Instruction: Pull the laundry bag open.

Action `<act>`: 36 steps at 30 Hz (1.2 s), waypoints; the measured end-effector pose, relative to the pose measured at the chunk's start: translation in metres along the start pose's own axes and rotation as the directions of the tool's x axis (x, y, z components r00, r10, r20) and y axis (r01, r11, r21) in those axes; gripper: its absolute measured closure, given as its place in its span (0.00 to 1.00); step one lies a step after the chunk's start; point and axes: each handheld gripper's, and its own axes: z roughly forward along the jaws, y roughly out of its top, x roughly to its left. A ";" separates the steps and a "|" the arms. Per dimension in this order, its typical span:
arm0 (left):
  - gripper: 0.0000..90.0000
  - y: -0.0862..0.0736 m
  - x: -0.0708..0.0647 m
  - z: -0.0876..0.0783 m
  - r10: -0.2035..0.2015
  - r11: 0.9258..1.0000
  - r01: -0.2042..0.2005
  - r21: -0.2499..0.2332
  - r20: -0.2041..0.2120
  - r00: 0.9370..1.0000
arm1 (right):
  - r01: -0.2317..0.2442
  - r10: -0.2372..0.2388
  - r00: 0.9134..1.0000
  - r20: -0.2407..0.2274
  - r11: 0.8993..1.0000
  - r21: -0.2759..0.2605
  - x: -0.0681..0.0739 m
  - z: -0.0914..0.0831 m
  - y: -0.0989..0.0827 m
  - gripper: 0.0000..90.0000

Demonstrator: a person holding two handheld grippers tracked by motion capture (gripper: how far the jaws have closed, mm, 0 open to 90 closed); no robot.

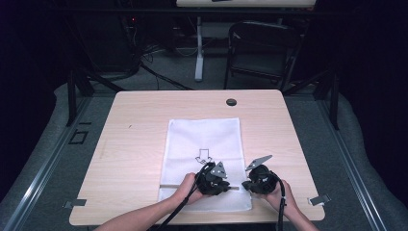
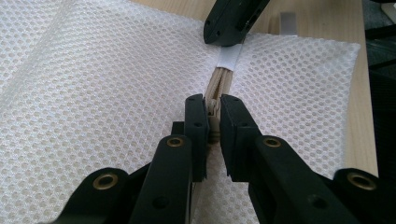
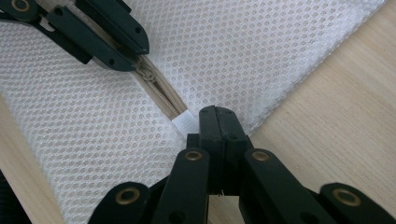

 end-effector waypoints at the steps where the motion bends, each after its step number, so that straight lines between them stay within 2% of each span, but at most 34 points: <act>1: 0.91 0.000 0.000 -0.001 -0.002 1.000 0.002 -0.007 0.003 1.000 | 0.002 -0.002 1.000 0.000 1.000 0.002 0.000 0.000 0.000 1.00; 4: 0.91 0.000 0.000 -0.002 0.000 1.000 0.000 0.012 -0.007 1.000 | -0.003 0.003 1.000 0.000 1.000 0.001 0.000 0.000 0.000 1.00; 6: 0.91 0.000 0.000 -0.002 0.000 1.000 0.000 0.000 0.005 1.000 | -0.006 0.006 1.000 -0.004 1.000 0.000 0.000 0.000 0.000 1.00; 36: 0.91 -0.007 0.001 -0.012 0.004 1.000 -0.004 0.001 0.006 1.000 | -0.024 0.024 1.000 -0.016 1.000 -0.001 -0.001 0.000 0.000 1.00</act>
